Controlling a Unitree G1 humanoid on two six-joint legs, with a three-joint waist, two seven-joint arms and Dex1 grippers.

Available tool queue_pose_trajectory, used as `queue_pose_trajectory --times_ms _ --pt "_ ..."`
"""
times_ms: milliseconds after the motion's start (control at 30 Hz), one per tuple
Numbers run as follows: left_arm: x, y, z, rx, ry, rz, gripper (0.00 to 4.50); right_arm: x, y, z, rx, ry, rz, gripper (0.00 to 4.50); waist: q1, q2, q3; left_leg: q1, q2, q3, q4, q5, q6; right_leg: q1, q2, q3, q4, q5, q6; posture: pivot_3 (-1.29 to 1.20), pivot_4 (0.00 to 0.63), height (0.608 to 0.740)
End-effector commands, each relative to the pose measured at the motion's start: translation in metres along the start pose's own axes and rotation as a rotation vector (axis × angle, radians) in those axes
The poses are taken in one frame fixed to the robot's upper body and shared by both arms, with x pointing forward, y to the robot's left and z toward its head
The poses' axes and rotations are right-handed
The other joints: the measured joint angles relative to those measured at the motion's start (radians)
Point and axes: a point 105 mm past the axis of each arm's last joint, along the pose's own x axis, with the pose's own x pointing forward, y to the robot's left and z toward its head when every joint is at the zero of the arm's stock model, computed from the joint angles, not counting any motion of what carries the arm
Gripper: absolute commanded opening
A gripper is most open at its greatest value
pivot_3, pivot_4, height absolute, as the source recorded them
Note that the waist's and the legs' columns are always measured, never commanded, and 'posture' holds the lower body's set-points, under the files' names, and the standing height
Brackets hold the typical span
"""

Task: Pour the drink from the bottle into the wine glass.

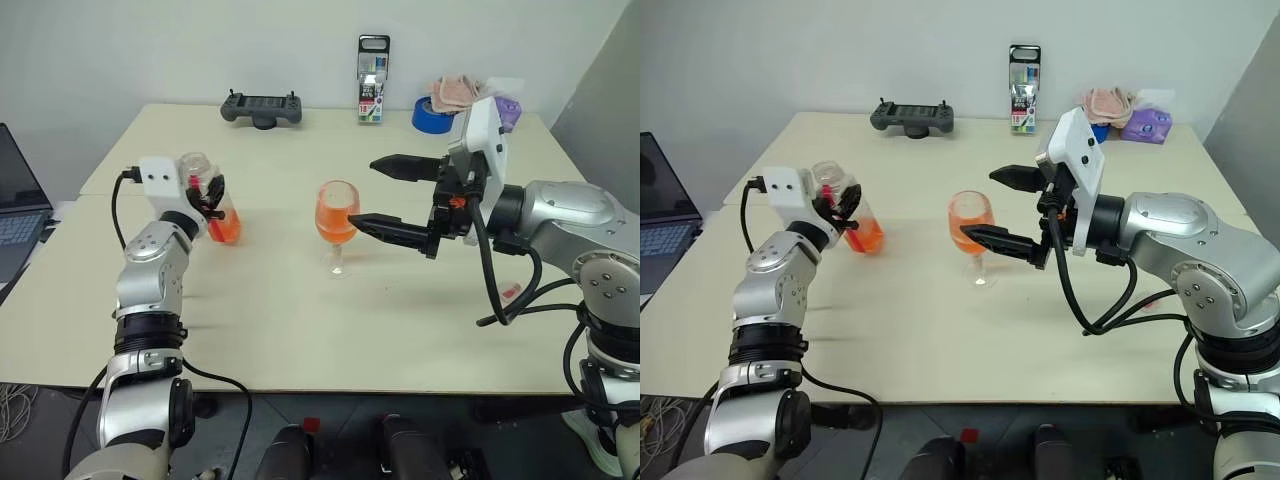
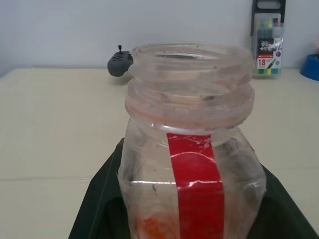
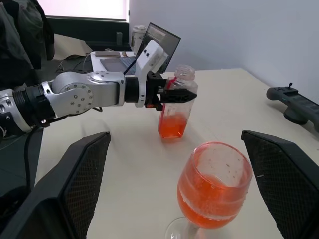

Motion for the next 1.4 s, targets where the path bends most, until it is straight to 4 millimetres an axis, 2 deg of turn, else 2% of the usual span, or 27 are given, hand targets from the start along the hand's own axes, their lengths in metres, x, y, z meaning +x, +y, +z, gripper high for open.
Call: queue_pose_trajectory --times_ms 33,167,200,400,633,767,933,1067,1233,1333,1400 --pt "-0.004 -0.004 0.011 0.025 -0.05 -0.026 1.77 -0.002 0.001 0.011 -0.051 -0.025 0.003 4.5 0.0 0.0 0.0 0.0 0.0 0.0 0.0 0.0 0.0 0.0 0.0 0.0 0.0 0.0 0.0 0.0 0.15 0.74" --pt "-0.008 -0.004 -0.002 -0.016 -0.016 -0.019 1.77 -0.003 0.002 0.01 -0.049 -0.021 0.003 4.5 0.0 0.0 0.0 0.0 0.0 0.0 0.0 0.0 0.0 0.0 0.0 0.0 0.0 0.0 0.0 0.0 0.15 0.74" --pt "-0.009 -0.004 -0.004 -0.009 -0.012 -0.015 2.51 -0.003 0.002 0.01 -0.049 -0.02 0.004 4.5 0.0 0.0 0.0 0.0 0.0 0.0 0.0 0.0 0.0 0.0 0.0 0.0 0.0 0.0 0.0 0.0 0.15 0.74" --pt "-0.01 -0.005 -0.008 -0.019 -0.001 -0.014 4.48 -0.004 0.001 0.008 -0.053 -0.008 0.001 4.5 0.0 0.0 0.0 0.0 0.0 0.0 0.0 0.0 0.0 0.0 0.0 0.0 0.0 0.0 0.0 0.0 0.15 0.74" --pt "-0.01 -0.003 -0.007 0.025 0.01 -0.006 4.48 -0.004 -0.001 0.009 -0.053 -0.014 -0.018 4.5 0.0 0.0 0.0 0.0 0.0 0.0 0.0 0.0 0.0 0.0 0.0 0.0 0.0 0.0 0.0 0.0 0.15 0.74" --pt "-0.013 -0.009 -0.003 0.03 0.004 -0.041 4.48 -0.005 -0.001 0.008 -0.057 -0.013 -0.024 4.5 0.0 0.0 0.0 0.0 0.0 0.0 0.0 0.0 0.0 0.0 0.0 0.0 0.0 0.0 0.0 0.0 0.15 0.74" --pt "-0.029 -0.01 0.011 0.075 0.004 -0.094 4.48 -0.011 -0.007 0.005 -0.059 0.001 -0.042 4.5 0.0 0.0 0.0 0.0 0.0 0.0 -0.001 0.0 0.0 0.0 0.0 0.0 -0.001 0.0 0.0 0.0 0.15 0.74" --pt "-0.048 -0.008 0.031 0.016 -0.01 -0.121 4.48 -0.019 -0.017 -0.002 -0.087 0.046 -0.069 4.5 -0.001 0.0 0.0 0.0 0.001 0.0 -0.001 0.0 0.0 0.0 0.0 0.0 -0.002 0.0 0.0 0.0 0.15 0.74" --pt "-0.065 0.001 0.046 0.121 0.035 -0.148 4.48 -0.027 -0.025 -0.008 -0.1 0.078 -0.086 4.5 -0.002 0.0 0.0 0.001 0.001 0.001 -0.002 0.0 0.0 0.0 0.001 0.0 -0.002 0.0 0.0 0.0 0.15 0.74" --pt "-0.082 -0.02 0.079 0.086 -0.026 -0.366 4.48 -0.041 -0.035 -0.007 -0.096 0.084 -0.122 4.5 -0.003 0.0 0.0 0.0 0.002 0.001 -0.002 0.0 0.0 0.0 0.001 0.0 -0.003 -0.001 0.0 0.0 0.15 0.74" --pt "-0.1 -0.047 0.102 0.023 -0.056 -0.586 4.48 -0.053 -0.037 -0.002 -0.065 0.06 -0.13 4.5 0.0 0.0 0.0 -0.001 0.001 0.001 -0.002 0.0 0.0 0.0 0.001 0.0 -0.004 -0.001 0.0 0.0 0.15 0.74"
